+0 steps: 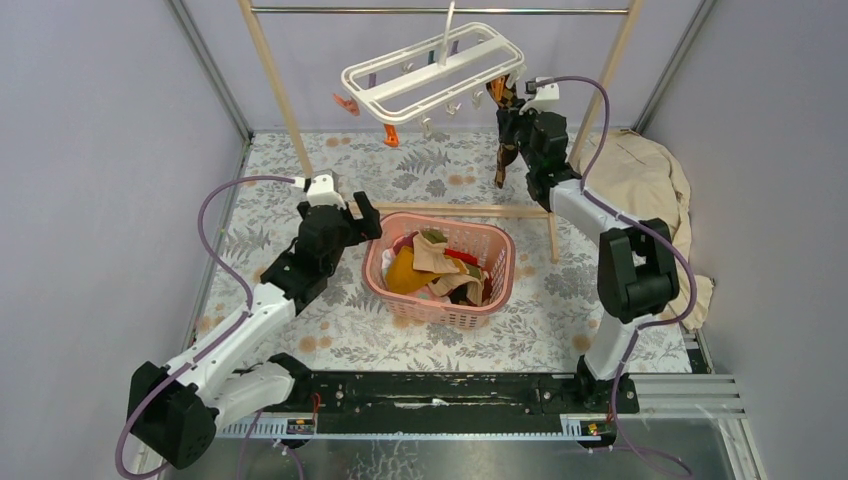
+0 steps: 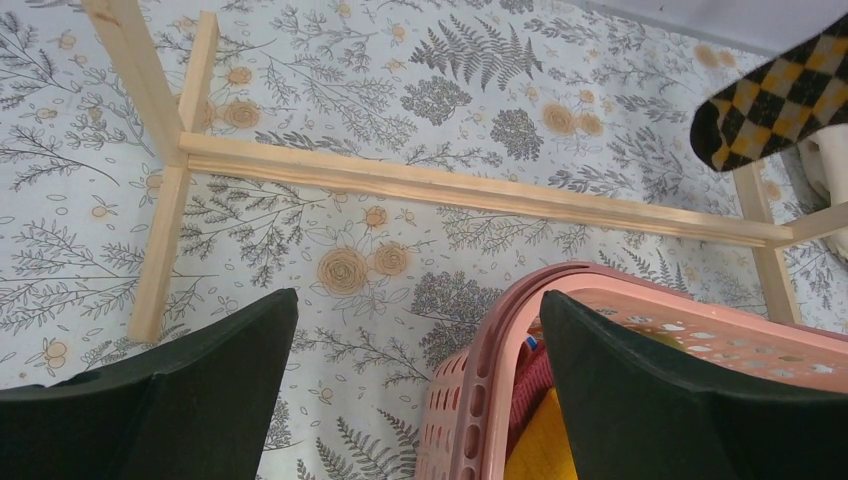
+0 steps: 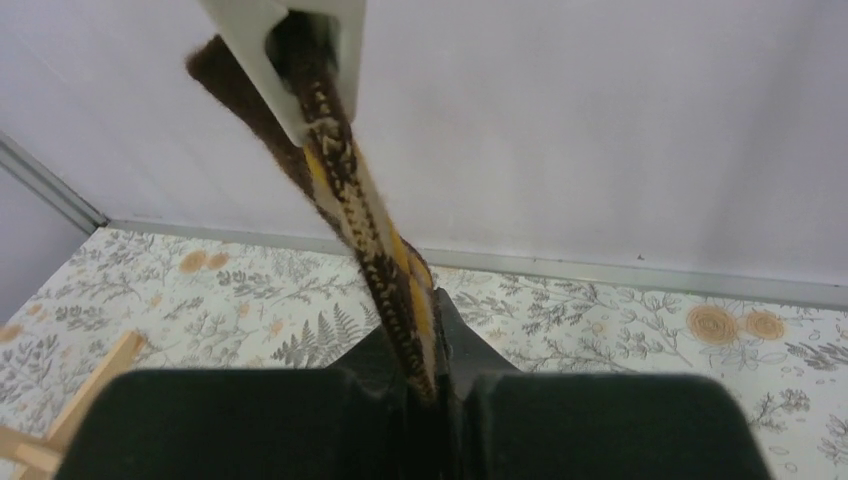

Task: Remove the socks clipped to the hanger
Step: Remove the sock from the hanger.

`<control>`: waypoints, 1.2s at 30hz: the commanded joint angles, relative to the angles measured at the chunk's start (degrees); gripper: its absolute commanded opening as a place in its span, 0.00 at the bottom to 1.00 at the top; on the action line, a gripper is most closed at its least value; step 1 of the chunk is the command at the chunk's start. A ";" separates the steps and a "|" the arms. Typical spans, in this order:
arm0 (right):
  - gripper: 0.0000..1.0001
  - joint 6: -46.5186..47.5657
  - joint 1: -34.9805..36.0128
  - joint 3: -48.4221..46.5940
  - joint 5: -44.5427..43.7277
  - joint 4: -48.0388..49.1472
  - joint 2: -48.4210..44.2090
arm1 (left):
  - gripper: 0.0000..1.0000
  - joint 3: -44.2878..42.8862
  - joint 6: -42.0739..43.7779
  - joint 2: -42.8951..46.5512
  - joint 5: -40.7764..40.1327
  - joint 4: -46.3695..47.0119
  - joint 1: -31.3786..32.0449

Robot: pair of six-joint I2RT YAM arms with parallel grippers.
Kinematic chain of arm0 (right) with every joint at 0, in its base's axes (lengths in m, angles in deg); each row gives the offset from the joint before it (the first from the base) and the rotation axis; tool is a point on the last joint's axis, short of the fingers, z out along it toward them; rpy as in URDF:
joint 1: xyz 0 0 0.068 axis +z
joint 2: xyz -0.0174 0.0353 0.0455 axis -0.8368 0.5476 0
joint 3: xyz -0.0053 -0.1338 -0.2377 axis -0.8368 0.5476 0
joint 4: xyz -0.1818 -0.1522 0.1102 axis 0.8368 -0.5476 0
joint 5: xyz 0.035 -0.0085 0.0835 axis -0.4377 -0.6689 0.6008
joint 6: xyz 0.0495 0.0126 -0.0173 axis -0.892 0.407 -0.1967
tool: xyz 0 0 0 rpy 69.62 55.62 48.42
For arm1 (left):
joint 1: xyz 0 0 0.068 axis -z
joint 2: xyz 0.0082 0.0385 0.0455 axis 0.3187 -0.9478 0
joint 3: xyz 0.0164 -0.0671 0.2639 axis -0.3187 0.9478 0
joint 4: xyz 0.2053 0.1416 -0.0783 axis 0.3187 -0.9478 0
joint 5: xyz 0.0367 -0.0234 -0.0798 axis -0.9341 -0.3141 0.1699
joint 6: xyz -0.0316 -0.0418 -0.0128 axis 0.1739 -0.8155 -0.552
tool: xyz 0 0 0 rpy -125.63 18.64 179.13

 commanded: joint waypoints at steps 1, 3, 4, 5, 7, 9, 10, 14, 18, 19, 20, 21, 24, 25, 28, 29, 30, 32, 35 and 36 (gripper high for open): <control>0.05 0.33 1.47 4.50 0.21 6.32 -8.62 | 0.99 0.30 0.80 1.77 -2.80 0.38 0.72; 0.04 0.45 1.88 6.60 0.21 6.98 -11.94 | 0.99 0.34 0.88 1.75 -2.94 0.38 0.84; 0.04 0.48 2.08 7.60 0.21 7.14 -13.47 | 0.99 0.36 0.88 1.57 -2.88 0.34 0.87; 0.04 0.49 2.24 8.50 0.22 7.16 -15.15 | 0.99 0.37 0.84 1.43 -2.89 0.30 1.00; 0.04 0.46 2.67 10.41 0.22 6.95 -18.65 | 0.99 0.62 0.64 1.45 -3.02 0.38 1.12; 0.03 0.29 3.26 13.11 0.21 6.94 -22.36 | 0.99 0.68 0.62 1.67 -3.19 0.38 1.34; 0.03 0.26 3.60 14.44 0.21 6.76 -24.35 | 0.99 0.72 0.66 1.92 -3.20 0.38 1.39; 0.03 0.85 5.22 18.69 2.43 5.18 -31.10 | 0.99 0.73 0.71 3.57 -3.38 0.30 2.09; 0.03 2.16 7.26 21.39 4.14 1.56 -37.32 | 0.99 0.55 0.79 4.53 -3.13 0.23 3.10; 0.03 2.53 7.76 21.84 4.69 0.70 -38.16 | 0.99 0.60 0.79 4.63 -3.13 0.20 3.43; 0.03 2.84 8.38 22.36 5.01 -0.01 -39.85 | 0.99 0.64 0.80 4.58 -3.21 0.21 3.72; 0.03 3.04 8.99 22.75 5.40 -0.63 -40.98 | 0.99 0.65 0.80 4.45 -3.29 0.21 3.95; 0.02 3.50 11.07 23.37 6.55 -2.78 -43.62 | 0.99 0.28 0.73 3.98 -3.47 0.24 4.44; 0.02 3.73 11.93 23.40 7.12 -3.42 -44.25 | 0.99 0.14 0.71 3.88 -3.44 0.29 4.59; 0.02 4.40 14.66 22.91 8.66 -5.30 -45.18 | 0.99 -0.30 0.69 3.64 -2.96 0.67 5.26; 0.02 4.48 15.41 22.50 9.14 -5.84 -45.12 | 0.99 -0.32 0.71 3.72 -2.50 1.00 5.45; 0.02 4.41 16.22 21.92 9.43 -6.44 -44.89 | 0.99 -0.25 0.87 3.84 -1.88 1.50 5.70; 0.02 4.12 17.70 20.52 10.29 -7.64 -44.21 | 0.99 0.05 0.88 4.22 0.00 2.75 6.02; 0.02 3.97 20.50 18.98 11.46 -8.79 -42.91 | 0.99 0.76 1.18 5.00 3.20 4.30 6.18; 0.02 3.92 21.17 18.43 11.82 -9.23 -42.38 | 0.99 1.06 1.24 5.22 4.27 5.95 6.29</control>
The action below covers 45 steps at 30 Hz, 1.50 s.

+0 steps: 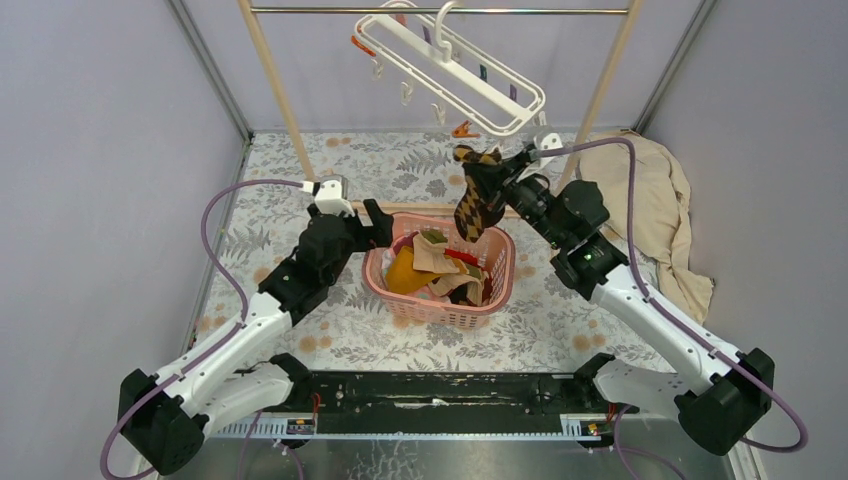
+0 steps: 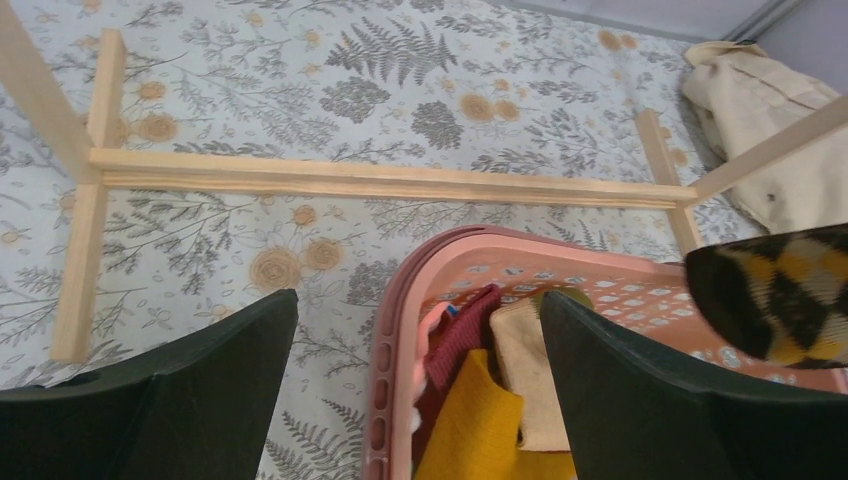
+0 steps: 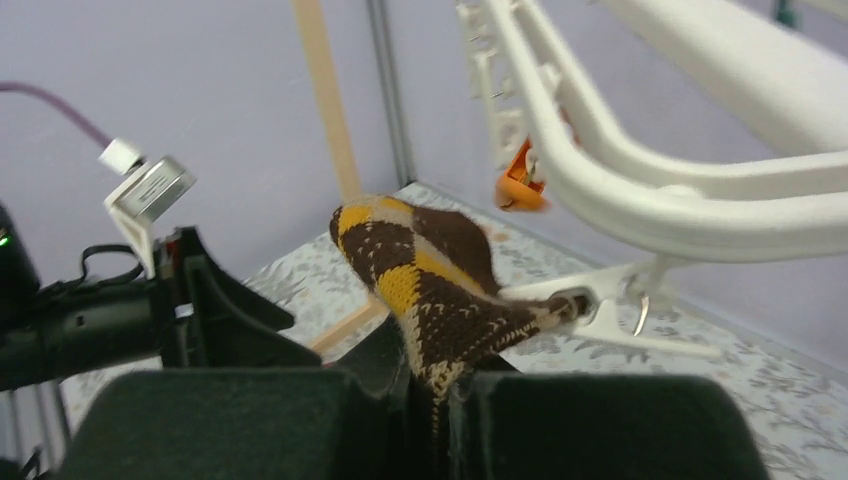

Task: Remove the socks clipped to the hanger
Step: Remove the sock from the hanger.

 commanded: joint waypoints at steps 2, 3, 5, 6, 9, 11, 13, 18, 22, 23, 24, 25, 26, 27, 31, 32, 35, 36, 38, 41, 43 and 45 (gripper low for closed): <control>0.02 0.01 4.11 -5.25 3.99 -0.96 2.21 | 0.99 1.20 1.28 1.75 6.31 7.80 0.64; 0.02 -0.57 4.40 -5.69 4.86 -0.90 2.80 | 0.99 1.37 1.20 1.77 7.38 8.80 0.59; 0.02 -1.90 5.01 -6.52 6.43 -0.44 3.95 | 0.99 1.52 1.15 1.59 9.67 10.83 0.70; 0.02 -2.54 5.46 -6.89 7.38 -0.11 4.67 | 0.99 1.48 1.03 1.38 10.57 11.59 0.70; 0.02 -4.29 6.31 -8.54 9.37 0.66 6.68 | 0.99 1.59 0.51 0.64 13.98 14.49 0.70; 0.02 -5.85 6.52 -9.36 10.63 2.32 8.01 | 0.99 1.61 0.12 -0.30 17.29 17.45 0.65; 0.02 -7.50 6.75 -9.97 11.30 3.74 9.28 | 0.99 1.62 -0.28 -1.55 19.65 20.33 0.68; 0.02 -9.94 6.90 -10.90 12.47 5.72 10.40 | 0.99 1.29 -0.31 -5.08 26.50 27.46 0.70; 0.02 -9.95 6.92 -11.01 12.14 5.34 9.70 | 0.99 1.06 -0.54 -7.91 32.22 32.46 0.64; 0.02 -9.89 6.96 -11.00 12.18 5.19 9.35 | 0.99 1.06 -0.68 -8.49 33.34 33.49 0.64; 0.02 -9.85 7.01 -11.04 12.18 5.06 9.20 | 0.99 1.15 -0.92 -9.06 34.21 34.52 0.67; 0.02 -9.81 6.94 -11.00 12.08 4.91 9.03 | 0.99 1.25 -1.26 -9.75 35.24 35.74 0.66; 0.02 -9.68 6.91 -10.87 11.97 4.86 8.88 | 0.99 1.25 -1.53 -10.37 36.35 36.83 0.70; 0.02 -9.54 6.98 -10.79 11.69 4.74 8.83 | 0.99 1.23 -1.80 -11.10 37.56 38.11 0.65; 0.02 -8.83 7.01 -10.26 10.74 4.07 8.35 | 0.99 1.91 -3.04 -12.05 42.08 42.56 0.62; 0.02 -8.33 6.90 -10.25 10.05 3.63 8.18 | 0.99 2.04 -3.06 -11.99 42.82 42.93 0.68; 0.02 -6.98 6.92 -10.24 8.37 2.15 7.78 | 0.99 2.75 -3.03 -10.95 44.02 43.30 0.69; 0.02 -6.68 6.88 -10.24 8.12 1.78 7.77 | 0.99 2.97 -2.91 -10.50 44.53 43.35 0.67; 0.02 -6.44 6.96 -10.42 7.86 1.46 7.86 | 0.99 3.45 -3.04 -9.87 45.87 44.12 0.70; 0.02 -5.67 6.93 -10.73 7.46 0.32 8.07 | 0.99 3.24 -3.96 -9.77 50.15 45.18 0.70; 0.01 -4.98 6.93 -10.45 6.81 -0.22 7.52 | 0.99 2.84 -4.75 -10.05 53.47 45.49 0.69; 0.02 -4.21 6.88 -10.26 6.40 -1.14 6.89 | 0.99 2.73 -5.04 -10.00 55.34 45.21 0.70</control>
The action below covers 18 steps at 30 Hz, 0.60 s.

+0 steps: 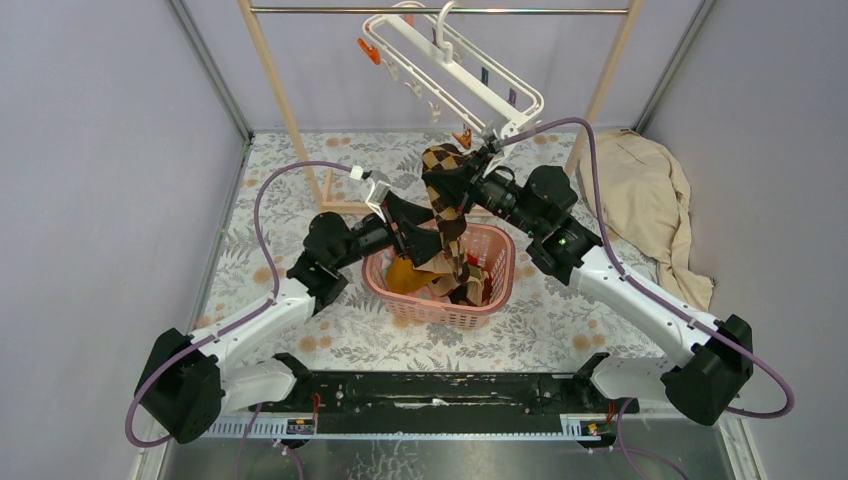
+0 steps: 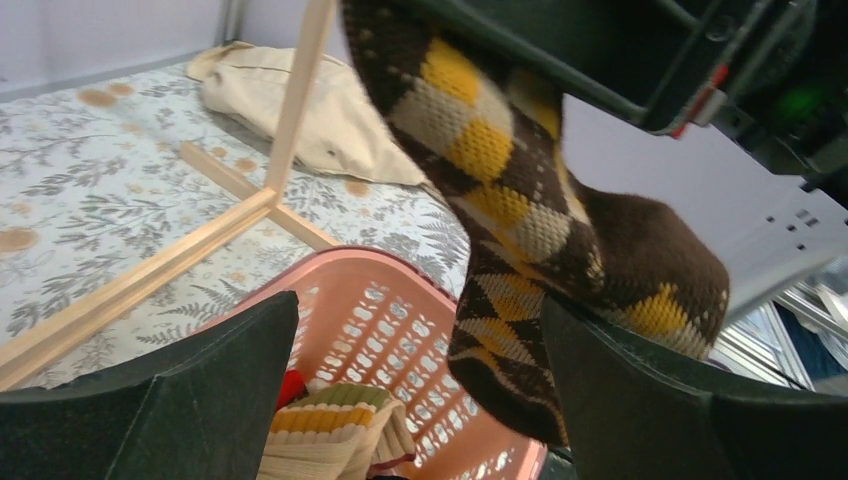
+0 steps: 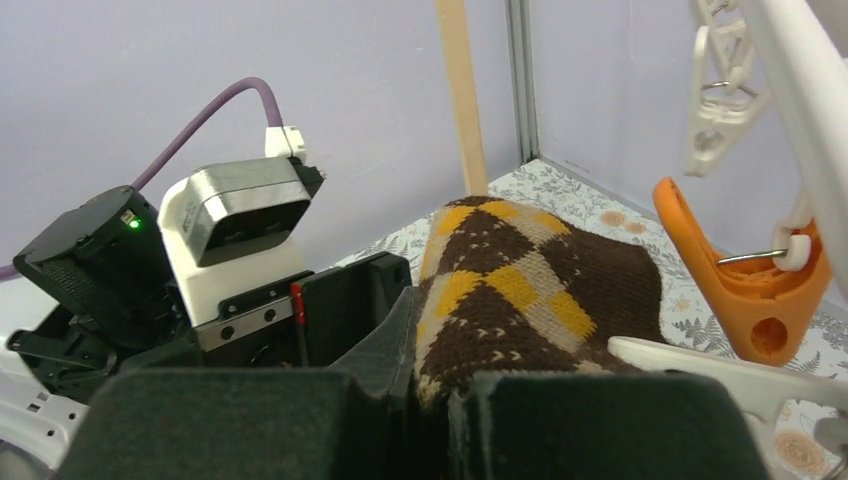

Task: Remove the socks clipped to the hanger
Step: Remove the sock from the hanger.

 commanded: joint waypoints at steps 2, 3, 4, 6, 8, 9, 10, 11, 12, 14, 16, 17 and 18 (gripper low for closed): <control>0.01 3.25 0.51 -2.21 -2.29 -0.71 -3.18 | 0.99 -0.18 -0.70 1.81 5.46 1.27 0.35; 0.01 3.74 0.51 -2.12 -2.80 -1.47 -3.49 | 0.99 0.02 -0.06 2.68 4.07 -0.18 0.30; 0.01 4.19 0.51 -1.89 -3.39 -2.21 -3.88 | 0.99 0.41 0.45 3.69 3.18 -0.95 0.32; 0.01 4.93 0.55 -1.07 -4.57 -2.68 -4.61 | 0.99 1.09 1.35 5.44 2.97 -2.10 0.35; 0.01 5.91 0.52 -0.38 -5.50 -3.09 -5.10 | 0.99 1.16 2.13 6.75 2.55 -3.99 0.31; 0.01 6.54 0.46 -0.20 -5.96 -3.46 -5.16 | 0.99 1.05 2.55 7.35 1.04 -5.55 0.32; 0.01 6.86 0.48 -0.01 -6.70 -4.04 -5.22 | 0.99 0.81 2.92 7.90 -0.26 -7.04 0.35; 0.01 7.22 0.50 0.15 -7.56 -4.62 -5.20 | 0.99 0.54 3.37 8.43 -1.51 -8.59 0.35; 0.01 7.32 0.53 0.54 -8.32 -4.82 -5.32 | 0.99 0.23 3.74 8.88 -2.71 -9.98 0.35; 0.01 6.98 0.50 1.91 -9.23 -4.30 -5.67 | 0.99 -0.15 4.00 9.84 -4.20 -11.67 0.33; 0.01 6.00 0.50 2.89 -9.40 -4.17 -5.78 | 0.99 -0.44 3.84 10.43 -4.74 -11.89 0.34; 0.00 5.60 0.49 3.36 -9.28 -3.89 -5.85 | 0.99 -0.78 3.42 10.41 -4.65 -11.75 0.33; 0.00 5.12 0.45 4.02 -9.11 -3.32 -6.13 | 0.99 -1.04 3.15 9.99 -3.95 -11.35 0.35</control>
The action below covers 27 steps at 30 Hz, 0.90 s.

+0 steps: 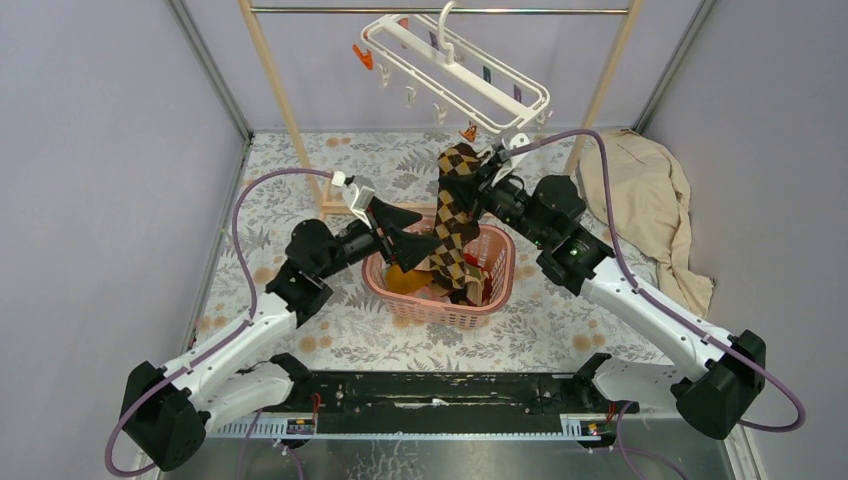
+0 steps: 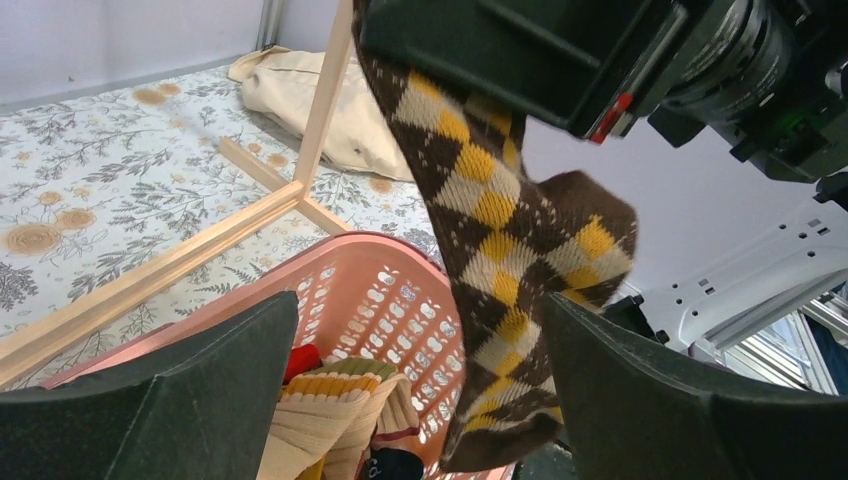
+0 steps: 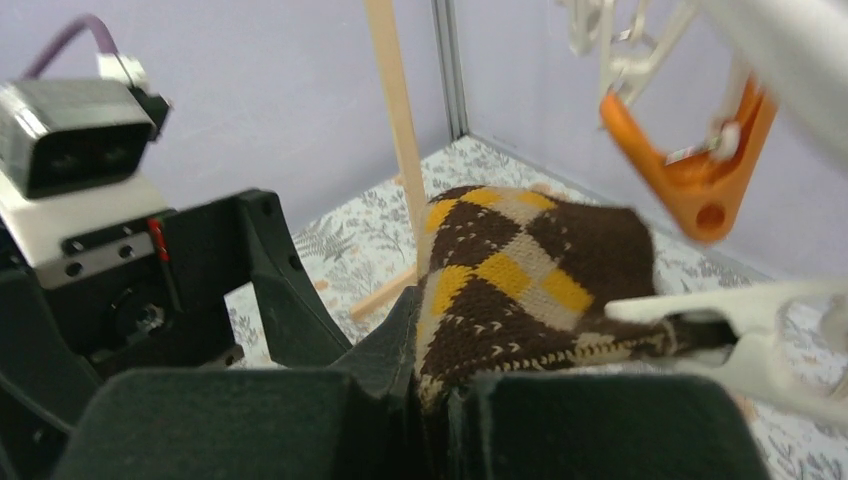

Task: Remove the socks clipped to the hanger
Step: Remove the sock from the hanger.

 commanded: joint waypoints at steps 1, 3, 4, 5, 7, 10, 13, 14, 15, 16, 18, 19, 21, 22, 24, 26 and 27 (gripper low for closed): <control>0.00 -0.82 0.42 2.23 -1.88 2.42 -1.64 | 0.99 -1.77 0.53 -0.04 -0.84 -0.66 0.35; 0.00 -1.43 0.40 3.48 -2.08 3.33 -2.16 | 0.99 -1.59 -0.75 -1.34 0.81 1.43 0.32; 0.00 -1.69 0.47 4.13 -2.30 3.69 -2.44 | 0.99 -1.38 -1.58 -2.18 1.65 2.98 0.35; 0.00 -2.03 0.43 4.78 -2.60 4.06 -2.69 | 0.99 -1.01 -2.20 -2.78 2.24 5.03 0.35; 0.00 -2.78 0.44 6.20 -2.83 5.13 -3.15 | 0.99 -0.34 -3.46 -4.52 3.04 8.41 0.35; 0.00 -3.78 0.41 8.03 -2.43 6.68 -3.56 | 0.99 -0.28 -4.10 -7.32 3.14 10.73 0.35; 0.00 -4.85 0.42 8.51 -1.78 7.51 -3.73 | 0.99 -0.39 -4.96 -9.70 3.66 13.03 0.35; 0.00 -5.16 0.41 8.59 -1.53 7.85 -3.70 | 0.99 -0.39 -5.20 -10.36 3.52 13.67 0.31; 0.00 -5.47 0.45 8.50 -1.13 8.05 -3.66 | 0.99 -0.45 -5.34 -10.84 3.45 14.12 0.35; 0.00 -5.81 0.46 8.52 -0.74 8.23 -3.66 | 0.99 -0.54 -5.41 -11.42 3.40 14.52 0.31; 0.00 -6.55 0.42 8.44 -0.07 8.57 -3.57 | 0.99 -0.55 -5.47 -11.99 3.29 15.01 0.33; 0.00 -6.86 0.42 8.44 0.19 8.70 -3.50 | 0.99 -0.60 -5.52 -12.19 3.14 15.22 0.34; 0.00 -7.59 0.43 8.63 0.86 9.07 -3.50 | 0.99 -0.42 -5.54 -12.47 3.07 15.73 0.35; 0.00 -7.99 0.43 8.80 1.18 9.34 -3.48 | 0.99 -0.44 -5.67 -12.64 3.01 16.06 0.34; 0.00 -9.12 0.47 9.19 2.11 10.26 -3.36 | 0.99 -0.25 -5.98 -13.11 2.94 17.06 0.35; 0.00 -10.09 0.43 9.32 3.19 11.08 -2.91 | 0.99 -0.16 -6.71 -13.91 3.12 18.71 0.33; 0.00 -10.51 0.41 9.44 3.43 11.50 -2.75 | 0.99 -0.19 -7.15 -14.26 3.45 19.74 0.35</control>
